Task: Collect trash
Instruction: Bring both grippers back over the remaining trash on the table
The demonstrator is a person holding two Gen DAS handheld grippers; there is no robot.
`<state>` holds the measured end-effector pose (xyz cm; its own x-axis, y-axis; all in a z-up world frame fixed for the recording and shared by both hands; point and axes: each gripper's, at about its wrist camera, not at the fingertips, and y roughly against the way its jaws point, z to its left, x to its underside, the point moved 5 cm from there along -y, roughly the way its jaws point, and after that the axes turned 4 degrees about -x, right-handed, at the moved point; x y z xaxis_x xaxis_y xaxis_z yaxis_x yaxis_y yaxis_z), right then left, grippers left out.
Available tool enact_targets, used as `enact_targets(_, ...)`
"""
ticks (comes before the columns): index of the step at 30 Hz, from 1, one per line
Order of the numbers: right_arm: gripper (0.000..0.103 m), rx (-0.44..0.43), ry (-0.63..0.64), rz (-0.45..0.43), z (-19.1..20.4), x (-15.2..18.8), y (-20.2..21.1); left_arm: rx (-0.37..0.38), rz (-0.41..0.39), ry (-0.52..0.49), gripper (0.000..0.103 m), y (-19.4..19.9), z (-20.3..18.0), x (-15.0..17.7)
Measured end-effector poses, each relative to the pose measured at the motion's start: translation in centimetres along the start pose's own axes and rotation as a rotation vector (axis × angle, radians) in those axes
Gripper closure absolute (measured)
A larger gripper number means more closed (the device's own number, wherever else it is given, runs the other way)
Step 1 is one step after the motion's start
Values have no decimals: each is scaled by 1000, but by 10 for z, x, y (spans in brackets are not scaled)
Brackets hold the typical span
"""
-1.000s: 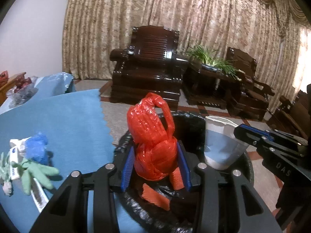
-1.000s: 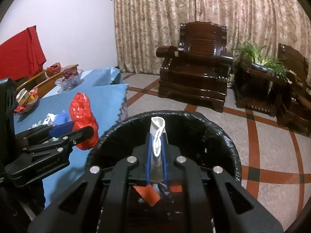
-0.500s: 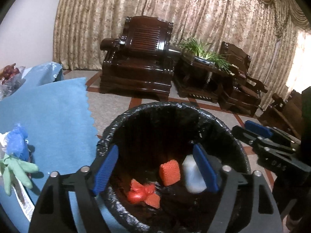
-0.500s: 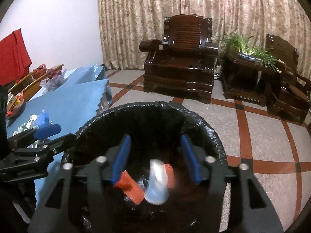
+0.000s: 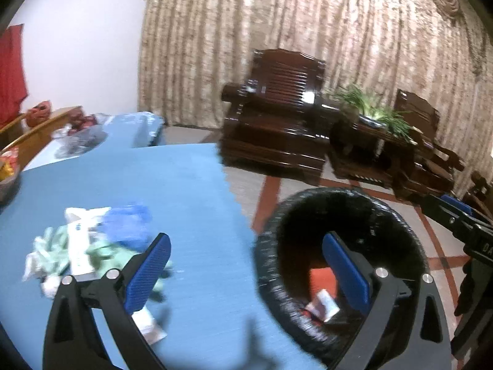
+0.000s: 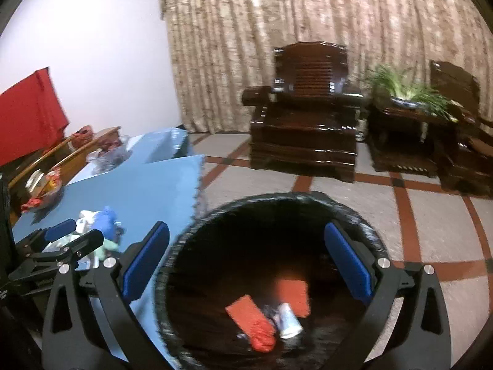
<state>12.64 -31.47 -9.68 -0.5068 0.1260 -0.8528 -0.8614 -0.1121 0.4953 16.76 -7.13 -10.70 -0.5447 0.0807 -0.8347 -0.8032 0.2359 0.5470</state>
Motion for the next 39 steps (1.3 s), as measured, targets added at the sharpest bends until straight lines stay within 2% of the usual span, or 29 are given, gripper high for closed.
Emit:
enact_targets(11, 5, -144, 97, 28, 94, 1, -27, -169, -14, 84, 6, 40, 91, 21)
enact_targets(23, 5, -238, 183, 78, 170, 16, -64, -271, -3, 137, 6, 49, 158, 42)
enact_targets(30, 5, -246, 207, 99, 196, 26, -91, -311, 9, 184, 10, 38, 190, 47)
enact_targets(39, 5, -220, 222, 127, 204, 26, -136, -324, 64, 169, 14, -11, 191, 58)
